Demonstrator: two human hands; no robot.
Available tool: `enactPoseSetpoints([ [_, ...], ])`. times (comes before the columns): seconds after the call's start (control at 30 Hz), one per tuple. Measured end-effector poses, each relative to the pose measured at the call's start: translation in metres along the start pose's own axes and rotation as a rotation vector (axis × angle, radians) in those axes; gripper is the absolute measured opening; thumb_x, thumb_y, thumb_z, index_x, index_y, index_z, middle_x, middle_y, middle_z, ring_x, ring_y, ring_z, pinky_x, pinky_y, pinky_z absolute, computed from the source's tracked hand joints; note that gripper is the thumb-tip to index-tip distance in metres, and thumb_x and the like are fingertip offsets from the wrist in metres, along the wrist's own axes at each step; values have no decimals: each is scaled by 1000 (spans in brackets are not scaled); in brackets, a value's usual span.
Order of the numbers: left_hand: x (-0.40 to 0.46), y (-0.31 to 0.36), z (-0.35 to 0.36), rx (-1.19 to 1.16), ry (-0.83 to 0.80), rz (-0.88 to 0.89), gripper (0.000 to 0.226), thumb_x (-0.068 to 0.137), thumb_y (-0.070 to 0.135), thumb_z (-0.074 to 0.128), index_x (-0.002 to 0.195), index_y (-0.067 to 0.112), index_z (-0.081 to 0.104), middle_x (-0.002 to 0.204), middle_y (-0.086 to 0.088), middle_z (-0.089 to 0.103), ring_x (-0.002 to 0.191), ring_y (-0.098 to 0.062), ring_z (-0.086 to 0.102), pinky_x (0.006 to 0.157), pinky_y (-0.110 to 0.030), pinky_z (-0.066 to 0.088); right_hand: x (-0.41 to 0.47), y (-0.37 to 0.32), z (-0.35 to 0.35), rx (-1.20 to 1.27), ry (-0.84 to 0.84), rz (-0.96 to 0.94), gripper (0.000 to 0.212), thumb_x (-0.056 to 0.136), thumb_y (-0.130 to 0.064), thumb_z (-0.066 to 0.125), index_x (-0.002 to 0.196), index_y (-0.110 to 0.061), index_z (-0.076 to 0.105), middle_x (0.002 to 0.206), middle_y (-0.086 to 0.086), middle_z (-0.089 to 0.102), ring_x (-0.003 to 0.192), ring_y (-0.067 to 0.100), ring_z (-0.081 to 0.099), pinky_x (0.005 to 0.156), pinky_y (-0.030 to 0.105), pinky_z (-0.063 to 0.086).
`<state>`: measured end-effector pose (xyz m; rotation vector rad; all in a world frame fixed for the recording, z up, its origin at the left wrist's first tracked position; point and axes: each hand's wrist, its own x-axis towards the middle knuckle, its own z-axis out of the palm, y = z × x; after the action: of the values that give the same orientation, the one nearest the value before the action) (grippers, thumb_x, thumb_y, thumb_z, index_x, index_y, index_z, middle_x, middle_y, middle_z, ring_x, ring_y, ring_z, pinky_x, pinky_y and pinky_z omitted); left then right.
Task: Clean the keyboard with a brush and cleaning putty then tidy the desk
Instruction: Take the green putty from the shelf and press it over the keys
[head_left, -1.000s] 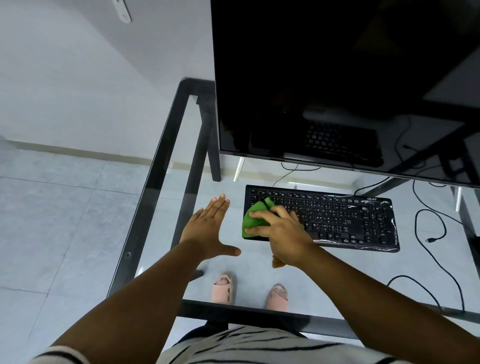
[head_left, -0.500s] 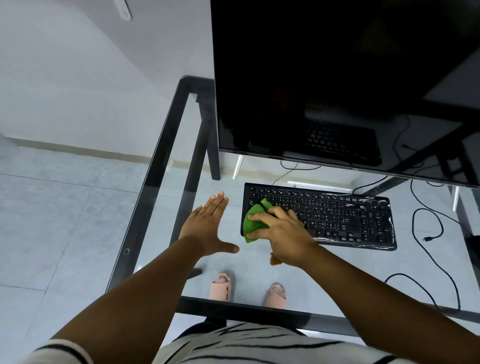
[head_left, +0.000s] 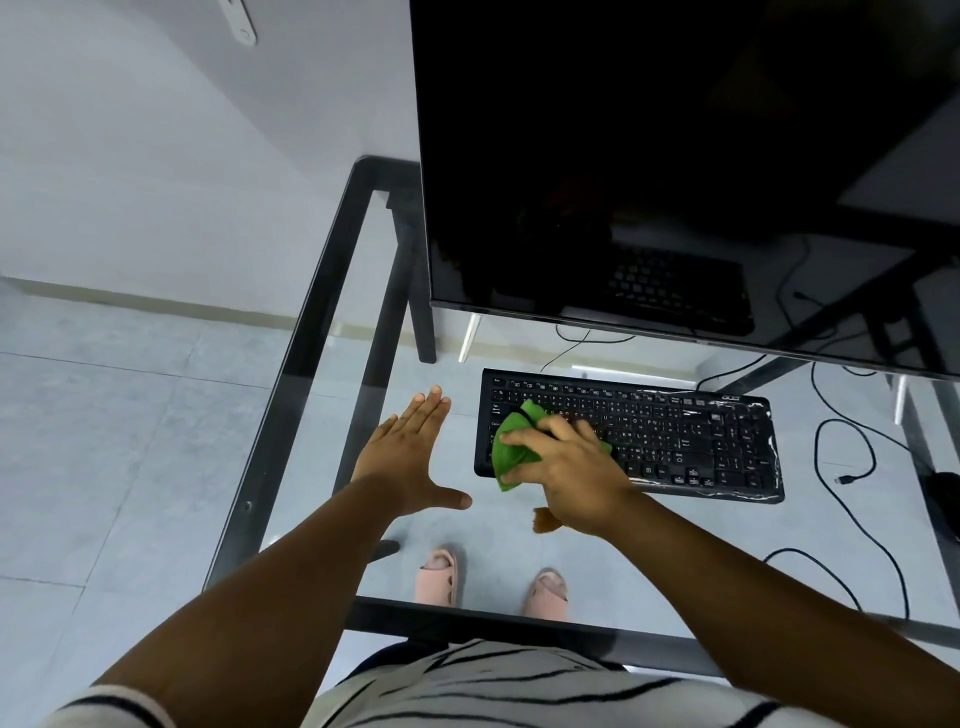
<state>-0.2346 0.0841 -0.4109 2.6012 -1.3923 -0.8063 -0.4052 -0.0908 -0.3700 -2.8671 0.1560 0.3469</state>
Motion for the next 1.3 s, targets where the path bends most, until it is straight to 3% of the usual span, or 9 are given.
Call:
enactPoseSetpoints([
  [0.27, 1, 6, 1, -14, 9, -44, 129, 62, 80, 63, 152, 28, -13, 158, 11, -22, 146, -10, -18, 118, -36, -4, -46, 50, 5, -59, 58, 68, 54, 62, 5, 66, 84, -43, 74, 134, -21, 56, 113, 22, 46, 76, 36, 33],
  [0.53, -7, 37, 16, -77, 153, -56, 126, 65, 78, 63, 153, 23, -8, 160, 7, -17, 147, -10, -14, 117, -35, -3, -40, 39, 11, -14, 118, 46, 58, 69, 1, 64, 103, -45, 71, 137, -15, 54, 114, 22, 38, 77, 41, 39],
  [0.87, -5, 72, 30, -60, 262, 35, 103, 81, 70, 52, 154, 22, -2, 161, 8, -10, 148, -9, -11, 120, -36, 3, -93, 99, 9, -58, 124, 104, 56, 61, 8, 69, 83, -44, 75, 131, -18, 58, 113, 22, 44, 75, 38, 37],
  [1.1, -3, 95, 39, -63, 251, 55, 93, 87, 64, 48, 155, 24, -2, 160, 10, -13, 147, -8, -13, 120, -34, 1, -75, 78, 11, -31, 174, 67, 66, 62, 9, 66, 99, -45, 73, 134, -14, 56, 111, 21, 41, 74, 38, 36],
  [1.3, -1, 99, 45, -56, 225, 18, 93, 88, 62, 48, 154, 23, -5, 160, 9, -17, 146, -9, -17, 120, -34, 1, -101, 104, 17, -26, 119, 73, 59, 65, 9, 63, 91, -42, 75, 137, -16, 54, 116, 21, 40, 77, 40, 38],
])
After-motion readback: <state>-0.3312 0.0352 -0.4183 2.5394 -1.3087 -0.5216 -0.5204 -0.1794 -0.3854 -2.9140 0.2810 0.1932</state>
